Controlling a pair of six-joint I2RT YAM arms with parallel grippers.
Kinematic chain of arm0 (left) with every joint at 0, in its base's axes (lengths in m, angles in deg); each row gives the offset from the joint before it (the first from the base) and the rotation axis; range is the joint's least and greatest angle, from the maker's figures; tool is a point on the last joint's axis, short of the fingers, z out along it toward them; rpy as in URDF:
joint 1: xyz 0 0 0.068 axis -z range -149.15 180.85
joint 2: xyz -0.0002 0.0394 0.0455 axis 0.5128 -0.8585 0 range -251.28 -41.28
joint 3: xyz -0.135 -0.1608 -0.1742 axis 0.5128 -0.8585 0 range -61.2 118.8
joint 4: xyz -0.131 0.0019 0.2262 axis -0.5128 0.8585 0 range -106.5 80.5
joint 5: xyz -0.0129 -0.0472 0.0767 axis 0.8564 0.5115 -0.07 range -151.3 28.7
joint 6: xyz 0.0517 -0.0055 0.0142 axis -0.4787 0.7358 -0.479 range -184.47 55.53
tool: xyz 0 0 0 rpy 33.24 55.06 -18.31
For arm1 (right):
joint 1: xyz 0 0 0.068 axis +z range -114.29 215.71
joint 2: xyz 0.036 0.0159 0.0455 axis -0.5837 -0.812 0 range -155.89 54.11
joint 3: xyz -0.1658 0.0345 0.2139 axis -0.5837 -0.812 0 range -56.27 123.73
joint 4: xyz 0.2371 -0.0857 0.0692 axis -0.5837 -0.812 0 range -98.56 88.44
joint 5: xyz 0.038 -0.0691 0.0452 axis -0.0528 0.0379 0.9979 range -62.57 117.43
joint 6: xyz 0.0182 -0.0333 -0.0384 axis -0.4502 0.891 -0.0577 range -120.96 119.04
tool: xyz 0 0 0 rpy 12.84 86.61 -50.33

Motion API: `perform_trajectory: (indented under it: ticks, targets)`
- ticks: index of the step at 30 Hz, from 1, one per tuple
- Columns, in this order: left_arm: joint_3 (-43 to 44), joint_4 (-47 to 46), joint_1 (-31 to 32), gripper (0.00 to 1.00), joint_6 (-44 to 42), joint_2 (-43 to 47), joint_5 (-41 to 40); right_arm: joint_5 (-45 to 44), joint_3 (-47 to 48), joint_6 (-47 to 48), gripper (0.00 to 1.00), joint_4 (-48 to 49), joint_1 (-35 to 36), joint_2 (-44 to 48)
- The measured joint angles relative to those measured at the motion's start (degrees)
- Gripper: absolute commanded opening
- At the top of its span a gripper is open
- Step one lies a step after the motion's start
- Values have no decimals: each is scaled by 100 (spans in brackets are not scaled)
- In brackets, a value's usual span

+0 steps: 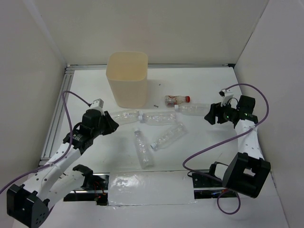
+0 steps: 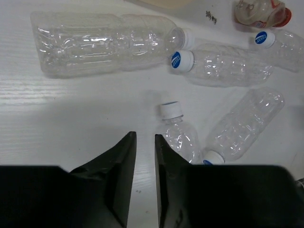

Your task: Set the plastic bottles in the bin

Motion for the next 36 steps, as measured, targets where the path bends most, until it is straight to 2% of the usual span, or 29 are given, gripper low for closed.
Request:
perform_trajectory:
  ticks: [1, 3, 4, 5, 10, 14, 17, 19, 23, 25, 30, 36]
  targets:
    - [26, 46, 0, 40, 28, -70, 2, 50, 2, 44, 97, -20, 0, -24]
    - [107, 164, 0, 73, 133, -229, -13, 153, 7, 118, 100, -55, 0, -68]
    - [151, 225, 0, 93, 205, -302, -35, 210, 7, 151, 100, -70, 0, -76]
    - [188, 284, 2, 98, 289, -367, -79, 271, 4, 173, 100, -83, 0, -79]
    - [310, 619, 37, 100, 898, -634, -492, 435, -2, 225, 100, -74, 0, -76]
    - [549, 892, 216, 100, 1471, -1320, -925, 417, -2, 330, 100, -55, 17, -76]
    - [946, 1029, 358, 100, 1237, -1888, -1211, 413, -2, 498, 100, -52, 28, -50]
    - [1429, 1108, 470, 100, 640, -2223, -1346, 400, -4, 654, 100, -70, 50, 2]
    - [2291, 964, 636, 100, -1220, -2494, -1471, 376, -7, 979, 100, -87, 76, 192]
    - [2463, 839, 673, 94, -2216, -2498, -1458, 382, -13, 1115, 100, -85, 79, 289]
    - [2461, 739, 708, 93, -4325, -2782, -1091, 481, -79, 1296, 100, -85, 81, 332]
    - [2096, 402, 822, 93, -5740, -3215, -966, 557, -107, 1469, 100, -98, 81, 267]
